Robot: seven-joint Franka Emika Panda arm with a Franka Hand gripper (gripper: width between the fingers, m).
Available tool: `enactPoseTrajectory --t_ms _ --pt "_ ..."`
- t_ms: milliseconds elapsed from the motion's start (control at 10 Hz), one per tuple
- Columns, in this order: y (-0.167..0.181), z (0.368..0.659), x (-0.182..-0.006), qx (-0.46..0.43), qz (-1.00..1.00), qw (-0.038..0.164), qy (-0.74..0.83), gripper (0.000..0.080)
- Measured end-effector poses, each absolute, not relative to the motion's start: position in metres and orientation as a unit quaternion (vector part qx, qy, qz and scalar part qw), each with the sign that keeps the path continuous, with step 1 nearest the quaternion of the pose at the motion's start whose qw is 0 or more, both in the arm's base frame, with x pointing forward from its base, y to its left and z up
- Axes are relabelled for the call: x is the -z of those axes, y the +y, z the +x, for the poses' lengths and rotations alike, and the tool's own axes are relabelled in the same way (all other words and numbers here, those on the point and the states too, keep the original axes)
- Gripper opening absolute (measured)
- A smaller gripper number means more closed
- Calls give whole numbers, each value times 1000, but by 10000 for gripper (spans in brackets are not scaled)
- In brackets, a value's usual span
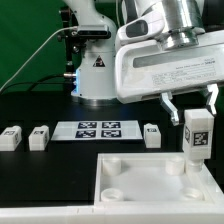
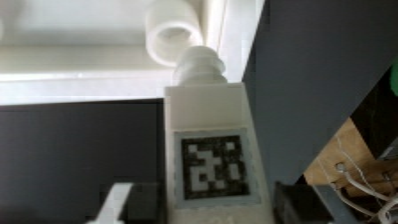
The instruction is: Assemble one leg
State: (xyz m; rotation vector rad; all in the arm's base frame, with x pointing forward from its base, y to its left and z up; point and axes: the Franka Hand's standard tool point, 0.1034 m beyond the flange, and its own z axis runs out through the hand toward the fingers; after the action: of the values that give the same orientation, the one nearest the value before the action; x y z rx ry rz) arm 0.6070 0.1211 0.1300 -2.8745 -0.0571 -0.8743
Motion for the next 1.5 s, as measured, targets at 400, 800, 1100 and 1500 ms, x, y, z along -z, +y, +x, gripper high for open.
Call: enactPoseTrajectory --t_ms 400,800,1100,1500 --pt "113 606 -112 287 -956 62 -19 291" --pt "110 606 -99 280 -958 62 -16 291" --pt "112 612 -99 283 -957 63 -16 291" --pt "116 611 -92 290 -955 64 -18 291"
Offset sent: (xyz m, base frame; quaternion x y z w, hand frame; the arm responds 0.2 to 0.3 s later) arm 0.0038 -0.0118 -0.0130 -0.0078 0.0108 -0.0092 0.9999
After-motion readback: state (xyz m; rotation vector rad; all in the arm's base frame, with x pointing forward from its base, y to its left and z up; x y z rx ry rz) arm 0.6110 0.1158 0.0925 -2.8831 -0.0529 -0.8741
